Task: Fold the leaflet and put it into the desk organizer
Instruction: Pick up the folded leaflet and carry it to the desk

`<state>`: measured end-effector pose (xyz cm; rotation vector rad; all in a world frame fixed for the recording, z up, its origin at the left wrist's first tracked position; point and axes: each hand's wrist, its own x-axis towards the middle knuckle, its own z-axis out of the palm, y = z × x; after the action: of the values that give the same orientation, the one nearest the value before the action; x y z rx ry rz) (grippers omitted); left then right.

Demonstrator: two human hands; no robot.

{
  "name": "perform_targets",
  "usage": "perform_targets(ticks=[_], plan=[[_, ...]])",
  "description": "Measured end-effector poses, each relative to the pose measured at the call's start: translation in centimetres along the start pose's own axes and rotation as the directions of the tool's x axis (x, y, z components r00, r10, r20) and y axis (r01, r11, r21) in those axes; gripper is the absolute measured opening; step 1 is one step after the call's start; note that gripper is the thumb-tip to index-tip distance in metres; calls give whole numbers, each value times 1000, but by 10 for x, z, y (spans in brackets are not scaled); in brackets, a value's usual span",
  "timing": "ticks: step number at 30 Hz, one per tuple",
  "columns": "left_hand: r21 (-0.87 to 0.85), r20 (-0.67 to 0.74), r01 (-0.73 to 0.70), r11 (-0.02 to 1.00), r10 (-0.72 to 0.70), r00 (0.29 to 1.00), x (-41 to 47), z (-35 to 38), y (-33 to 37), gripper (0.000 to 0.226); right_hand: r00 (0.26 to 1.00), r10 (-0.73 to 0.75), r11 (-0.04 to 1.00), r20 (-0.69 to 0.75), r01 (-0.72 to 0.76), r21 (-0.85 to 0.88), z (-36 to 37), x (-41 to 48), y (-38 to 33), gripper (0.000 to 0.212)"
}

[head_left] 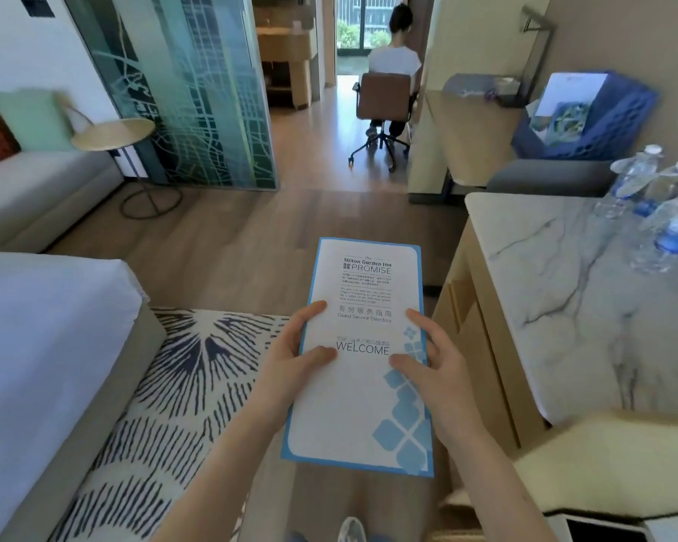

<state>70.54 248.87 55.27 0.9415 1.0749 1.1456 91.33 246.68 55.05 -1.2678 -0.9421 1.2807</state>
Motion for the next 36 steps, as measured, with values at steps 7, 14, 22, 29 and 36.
perform_targets(ticks=[7,14,22,29,36], plan=[[15,18,17,1000,-17,1000,167,14,12,58,999,19,1000,-46,-20,-8,0,159,-15,53],[60,79,12,998,-17,997,364,18,18,58,991,21,999,-129,-24,-25,8,344,-18,54],[76,258,-1,997,-19,966,589,63,82,60,961,-55,998,-271,51,-21,1,539,-81,55],[126,355,40,991,-83,931,747,128,83,60,908,-62,998,-414,60,-18,-43,676,-98,56],[171,406,85,982,-149,902,906,212,66,60,858,-16,998,-514,43,41,-114,823,-104,59]])
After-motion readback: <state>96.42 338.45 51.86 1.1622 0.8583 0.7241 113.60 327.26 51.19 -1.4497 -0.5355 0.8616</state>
